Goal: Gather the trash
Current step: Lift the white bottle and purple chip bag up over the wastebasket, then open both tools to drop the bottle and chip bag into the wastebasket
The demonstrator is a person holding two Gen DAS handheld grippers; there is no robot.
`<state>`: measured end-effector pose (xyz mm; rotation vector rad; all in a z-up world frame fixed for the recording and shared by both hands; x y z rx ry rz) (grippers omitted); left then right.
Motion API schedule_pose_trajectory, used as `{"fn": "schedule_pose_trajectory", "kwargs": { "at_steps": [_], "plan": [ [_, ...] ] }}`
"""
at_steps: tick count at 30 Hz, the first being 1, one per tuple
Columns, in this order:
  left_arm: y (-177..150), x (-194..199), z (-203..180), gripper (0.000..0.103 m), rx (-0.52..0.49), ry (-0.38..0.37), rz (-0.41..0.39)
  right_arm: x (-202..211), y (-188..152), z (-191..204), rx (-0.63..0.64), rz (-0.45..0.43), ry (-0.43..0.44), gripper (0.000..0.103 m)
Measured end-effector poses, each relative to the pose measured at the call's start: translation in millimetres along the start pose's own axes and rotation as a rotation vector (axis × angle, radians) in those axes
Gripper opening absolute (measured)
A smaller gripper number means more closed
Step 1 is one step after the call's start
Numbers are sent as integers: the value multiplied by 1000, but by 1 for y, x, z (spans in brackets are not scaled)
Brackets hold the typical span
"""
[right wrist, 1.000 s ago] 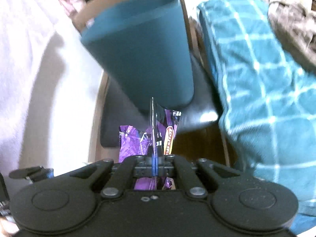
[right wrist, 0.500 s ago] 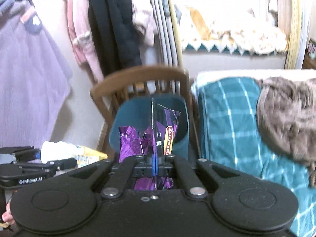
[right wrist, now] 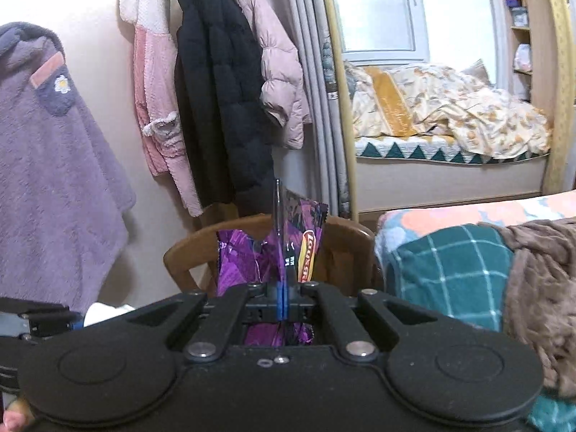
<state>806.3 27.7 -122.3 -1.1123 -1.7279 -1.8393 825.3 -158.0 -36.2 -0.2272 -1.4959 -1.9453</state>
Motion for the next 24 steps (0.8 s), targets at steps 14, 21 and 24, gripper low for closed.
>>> {"fn": "schedule_pose_trajectory", "kwargs": {
  "at_steps": [14, 21, 24],
  "plan": [
    [-41, -133, -16, 47, 16, 133, 281, -128, -53, -32, 135, 246, 97, 1],
    [-73, -167, -14, 47, 35, 173, 400, -136, -78, -23, 191, 311, 177, 2],
    [-78, -176, -11, 47, 56, 183, 425, -134, -88, -21, 210, 338, 182, 2]
  ]
}}
Point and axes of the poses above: each gripper's, at about its wrist camera, not at the fingertips, and x roughly against the way its jaws point, z to its left, y to its top, the point moved 9 cm from there along -x, roughly the way its jaws point, and after that the axes turned 7 degrees about -x, right-handed, at the moved point
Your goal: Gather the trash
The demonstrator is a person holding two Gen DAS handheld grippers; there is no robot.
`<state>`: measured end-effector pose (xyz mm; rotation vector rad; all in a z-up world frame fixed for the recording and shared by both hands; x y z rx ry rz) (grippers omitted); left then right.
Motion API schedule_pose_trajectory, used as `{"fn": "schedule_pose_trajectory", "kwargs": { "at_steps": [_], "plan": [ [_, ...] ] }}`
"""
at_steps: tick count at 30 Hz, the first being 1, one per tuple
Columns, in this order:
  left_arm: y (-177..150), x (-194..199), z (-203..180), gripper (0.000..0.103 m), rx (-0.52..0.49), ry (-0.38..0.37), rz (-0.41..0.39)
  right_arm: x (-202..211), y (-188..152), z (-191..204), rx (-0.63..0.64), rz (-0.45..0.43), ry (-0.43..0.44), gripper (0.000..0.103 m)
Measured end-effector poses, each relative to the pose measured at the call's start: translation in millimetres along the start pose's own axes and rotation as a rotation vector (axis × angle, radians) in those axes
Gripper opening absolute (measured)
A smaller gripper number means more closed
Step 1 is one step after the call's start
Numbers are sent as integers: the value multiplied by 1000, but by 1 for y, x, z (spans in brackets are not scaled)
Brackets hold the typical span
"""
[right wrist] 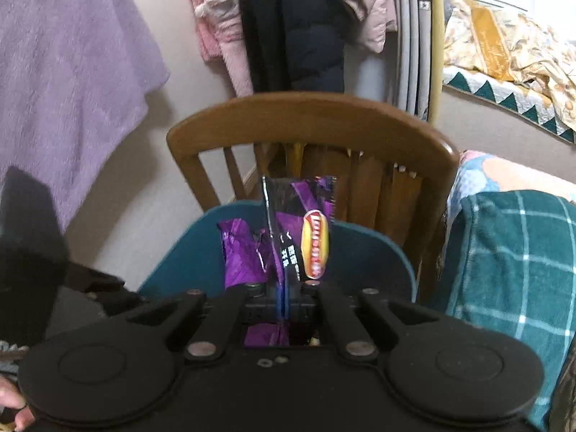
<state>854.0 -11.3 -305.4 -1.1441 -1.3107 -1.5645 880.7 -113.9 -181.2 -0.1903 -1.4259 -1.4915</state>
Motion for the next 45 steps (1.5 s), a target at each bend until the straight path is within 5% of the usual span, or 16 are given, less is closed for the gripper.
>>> {"fn": "schedule_pose_trajectory", "kwargs": {
  "at_steps": [8, 12, 16, 27, 39, 45],
  "plan": [
    [3, -4, -12, 48, -20, 1, 11, -7, -20, -15, -100, 100, 27, 15],
    [4, -3, -11, 58, 12, -21, 0, -5, -23, -19, -114, 123, 19, 22],
    [0, 12, -11, 60, 36, -50, -41, 2, -26, -21, -121, 131, 15, 37],
    [-15, 76, 2, 63, 99, -66, -192, 49, -21, -3, -109, 49, 28, 55],
    [-40, 171, 25, 64, 61, -65, -390, 124, -26, 39, -81, -122, -12, 63],
    [-63, 206, 36, 73, 59, -90, -463, 154, -39, 69, -74, -183, -36, 70]
  ]
}}
Point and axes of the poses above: each gripper's, at about its wrist camera, not at the fingertips, and x roughly against the way its jaws point, z to its left, y to its top, the point moved 9 cm from there along -x, roughly the way its jaws point, and after that the axes turned 7 degrees about -x, right-handed, at the moved point
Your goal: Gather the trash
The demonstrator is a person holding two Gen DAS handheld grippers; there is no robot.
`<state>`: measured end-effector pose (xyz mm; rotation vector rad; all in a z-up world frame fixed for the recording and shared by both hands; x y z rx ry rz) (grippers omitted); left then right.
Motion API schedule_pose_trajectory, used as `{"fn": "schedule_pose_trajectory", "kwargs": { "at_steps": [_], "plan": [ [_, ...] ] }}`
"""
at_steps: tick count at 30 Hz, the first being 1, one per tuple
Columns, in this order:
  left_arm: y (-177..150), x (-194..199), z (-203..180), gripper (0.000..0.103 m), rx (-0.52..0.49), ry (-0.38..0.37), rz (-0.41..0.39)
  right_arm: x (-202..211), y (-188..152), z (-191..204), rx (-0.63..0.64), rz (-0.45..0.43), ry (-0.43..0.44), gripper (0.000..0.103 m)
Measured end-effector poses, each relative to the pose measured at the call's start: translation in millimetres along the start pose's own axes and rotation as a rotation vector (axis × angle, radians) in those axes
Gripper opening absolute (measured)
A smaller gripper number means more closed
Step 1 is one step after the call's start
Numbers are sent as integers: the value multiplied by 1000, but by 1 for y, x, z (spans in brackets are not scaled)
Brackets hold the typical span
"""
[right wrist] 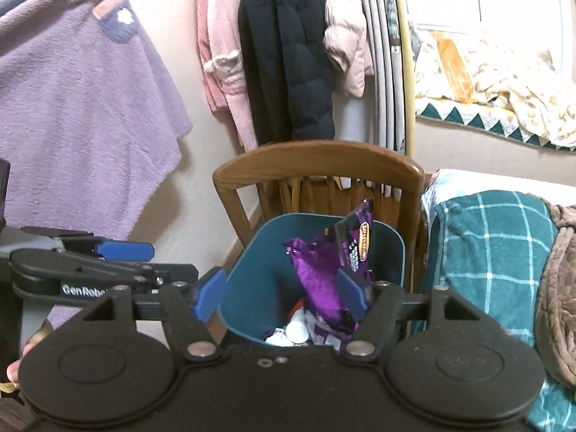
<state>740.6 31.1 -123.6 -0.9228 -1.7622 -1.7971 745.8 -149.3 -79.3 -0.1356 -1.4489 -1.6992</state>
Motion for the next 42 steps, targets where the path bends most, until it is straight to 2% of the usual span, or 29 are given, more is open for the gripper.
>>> {"fn": "schedule_pose_trajectory", "kwargs": {
  "at_steps": [3, 5, 14, 16, 18, 19, 29, 32, 38, 42],
  "plan": [
    [-7, 18, 2, 75, -10, -8, -13, 17, -7, 13, -1, -28, -14, 72],
    [-12, 28, 4, 81, -10, -15, -18, 27, -14, 20, -7, -43, -11, 76],
    [-35, 60, 4, 83, -12, -44, -25, 77, -42, 43, -44, -130, -25, 95],
    [-37, 66, 1, 88, -20, -45, -34, 86, -47, 45, -45, -141, -33, 98],
    [-39, 71, -2, 103, -26, -47, -42, 95, -51, 47, -42, -153, -35, 100],
    [-39, 74, -3, 103, -26, -49, -51, 99, -53, 47, -39, -158, -38, 103],
    [-40, 86, -13, 103, -6, 9, -77, 119, -61, 49, -28, -205, -94, 103],
    [-40, 90, -15, 103, 10, 15, -74, 122, -61, 48, -19, -214, -88, 103],
    [-40, 100, -18, 103, -3, 75, -91, 125, -57, 44, 4, -242, -92, 103],
    [-38, 104, -18, 103, 16, 77, -96, 123, -54, 42, 1, -247, -83, 103]
  ]
}}
Point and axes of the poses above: each gripper's, at about its wrist camera, not at the fingertips, and x roughly against the way its jaws point, z to its left, y to its top, the point moved 9 cm from there along -x, roughly the way its jaws point, and after that the axes turned 7 degrees about -x, right-handed, at the moved point
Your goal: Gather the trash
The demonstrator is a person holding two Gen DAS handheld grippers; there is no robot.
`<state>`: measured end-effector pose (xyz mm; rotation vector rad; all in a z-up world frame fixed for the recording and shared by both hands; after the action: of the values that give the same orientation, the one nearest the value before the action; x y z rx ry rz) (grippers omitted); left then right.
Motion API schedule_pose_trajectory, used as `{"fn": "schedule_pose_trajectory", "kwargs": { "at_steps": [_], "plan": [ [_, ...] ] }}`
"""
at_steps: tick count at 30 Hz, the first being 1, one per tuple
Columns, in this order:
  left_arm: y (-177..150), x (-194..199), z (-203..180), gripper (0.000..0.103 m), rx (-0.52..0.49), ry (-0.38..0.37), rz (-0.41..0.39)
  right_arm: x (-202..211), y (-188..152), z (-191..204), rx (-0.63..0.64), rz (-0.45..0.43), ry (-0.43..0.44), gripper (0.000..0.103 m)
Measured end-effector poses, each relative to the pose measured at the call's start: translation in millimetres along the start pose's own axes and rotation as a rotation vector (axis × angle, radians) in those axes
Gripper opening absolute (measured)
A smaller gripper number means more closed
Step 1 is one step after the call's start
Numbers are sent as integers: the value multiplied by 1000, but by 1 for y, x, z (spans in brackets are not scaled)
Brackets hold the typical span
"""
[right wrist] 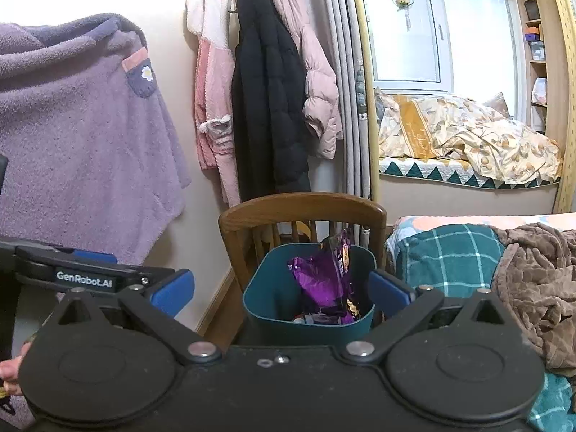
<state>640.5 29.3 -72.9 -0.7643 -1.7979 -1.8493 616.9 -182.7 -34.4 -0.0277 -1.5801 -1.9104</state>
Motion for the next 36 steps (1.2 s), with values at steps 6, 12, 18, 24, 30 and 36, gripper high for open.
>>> {"fn": "schedule_pose_trajectory", "kwargs": {
  "at_steps": [6, 12, 18, 24, 30, 36],
  "plan": [
    [0, 3, 1, 103, -4, 17, -1, -3, -1, 4, 2, 2, 19, 103],
    [0, 8, 1, 103, -7, 15, -21, -1, 1, 2, -19, -12, 5, 103],
    [-2, 13, 0, 103, -6, 2, -22, 1, -1, 2, -30, -19, -10, 103],
    [-3, 18, 1, 103, -4, -14, -28, -1, -4, 6, -39, -11, -15, 103],
    [-6, 23, 6, 103, 14, -34, -39, -1, -6, 11, -38, -8, -15, 103],
    [-4, 30, 10, 103, 9, -43, -70, -3, -5, 17, -32, -10, -18, 103]
  ]
}}
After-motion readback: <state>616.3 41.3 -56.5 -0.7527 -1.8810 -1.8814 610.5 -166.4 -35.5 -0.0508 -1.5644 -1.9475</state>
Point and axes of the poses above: each gripper's, at about its wrist camera, not at the fingertips, and x roughly against the way its jaws point, z to its left, y to its top, the point moved 9 cm from there along -x, roughly the way its jaws point, and after that the axes turned 7 degrees about -x, right-handed, at the moved point
